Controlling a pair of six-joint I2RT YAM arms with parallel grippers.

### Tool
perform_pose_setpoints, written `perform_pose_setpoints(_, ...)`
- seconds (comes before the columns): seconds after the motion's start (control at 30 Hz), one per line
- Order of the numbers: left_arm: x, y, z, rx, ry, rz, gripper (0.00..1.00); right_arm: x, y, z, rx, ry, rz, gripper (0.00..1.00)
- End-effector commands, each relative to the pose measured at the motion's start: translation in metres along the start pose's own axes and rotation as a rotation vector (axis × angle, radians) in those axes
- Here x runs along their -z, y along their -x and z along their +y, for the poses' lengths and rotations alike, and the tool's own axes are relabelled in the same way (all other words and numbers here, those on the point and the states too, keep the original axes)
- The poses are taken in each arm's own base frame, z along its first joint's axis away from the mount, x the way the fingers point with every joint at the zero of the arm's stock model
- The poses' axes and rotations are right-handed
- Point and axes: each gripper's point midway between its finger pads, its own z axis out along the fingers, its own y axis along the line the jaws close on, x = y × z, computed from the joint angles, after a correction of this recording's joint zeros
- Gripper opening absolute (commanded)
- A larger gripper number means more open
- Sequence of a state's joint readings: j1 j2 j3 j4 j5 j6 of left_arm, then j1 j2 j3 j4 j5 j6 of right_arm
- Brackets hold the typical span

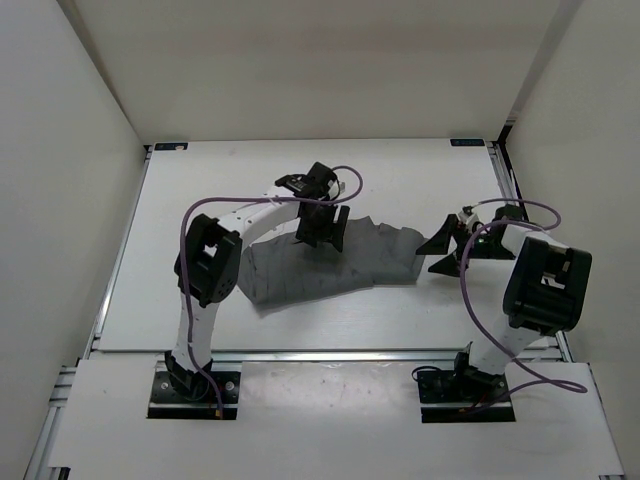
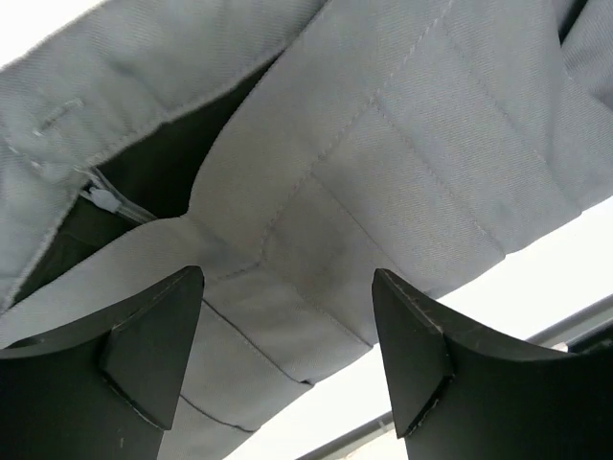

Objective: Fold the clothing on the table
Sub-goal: Fold the skirt

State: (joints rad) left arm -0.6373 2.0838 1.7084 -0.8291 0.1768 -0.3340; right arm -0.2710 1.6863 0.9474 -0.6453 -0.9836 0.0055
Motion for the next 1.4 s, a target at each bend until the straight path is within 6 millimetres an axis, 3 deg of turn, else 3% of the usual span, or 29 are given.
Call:
perform_pose_setpoints(0.0,0.015,0.001,-0.013,-0.027,-0.065,-0.030,0.82,0.002,-0.009,0.002,-0.028,-0.038,0.002,0.98)
perform_pose_setpoints(0.17,-0.003,-0.008,-0.028,-0.021,-0.099,-0.003,0.81,-0.007,-0.040,-0.011,-0.106,-0.110,0.012,1.00)
perform_pose_setpoints(0.3,-0.017,-0.010,-0.022,0.067,-0.092,-0.001,0.79,-0.014,-0.043,-0.030,-0.136,-0.217,0.005,1.00)
perform_pose_setpoints(0.43,-0.023,-0.011,-0.016,0.146,-0.110,-0.007,0.76,-0.013,-0.032,-0.054,-0.219,-0.260,-0.077,0.99)
perform_pose_setpoints(0.47,-0.025,-0.014,-0.014,0.149,-0.109,-0.005,0.77,-0.011,-0.020,-0.054,-0.196,-0.251,-0.133,1.00)
perform_pose_setpoints(0.57,-0.027,-0.013,-0.015,0.164,-0.110,-0.016,0.77,-0.020,-0.008,-0.053,-0.216,-0.235,-0.234,0.99)
perform_pose_setpoints(0.7,-0.032,-0.010,-0.019,0.162,-0.115,-0.014,0.77,-0.046,-0.008,-0.041,-0.132,-0.228,-0.257,1.00)
perform_pose_setpoints(0.83,-0.033,-0.007,-0.023,0.160,-0.126,-0.003,0.77,-0.060,-0.009,-0.051,-0.160,-0.234,-0.263,0.99)
perform_pose_setpoints(1.0,-0.035,-0.013,-0.024,0.153,-0.134,0.032,0.76,-0.074,0.004,-0.058,-0.189,-0.199,-0.287,0.99)
perform_pose_setpoints(1.17,-0.039,-0.025,-0.022,0.161,-0.128,0.062,0.75,-0.094,0.019,-0.037,-0.141,-0.117,-0.291,0.99)
perform_pose_setpoints(1.27,-0.038,-0.021,-0.015,0.193,-0.136,0.053,0.75,-0.110,0.012,-0.027,-0.092,-0.096,-0.259,1.00)
perform_pose_setpoints(1.33,-0.041,-0.021,-0.014,0.209,-0.145,0.061,0.75,-0.114,0.009,-0.027,-0.077,-0.089,-0.257,0.94)
perform_pose_setpoints(1.37,-0.042,-0.017,-0.011,0.225,-0.139,0.051,0.75,-0.112,0.010,-0.025,-0.079,-0.081,-0.262,0.86)
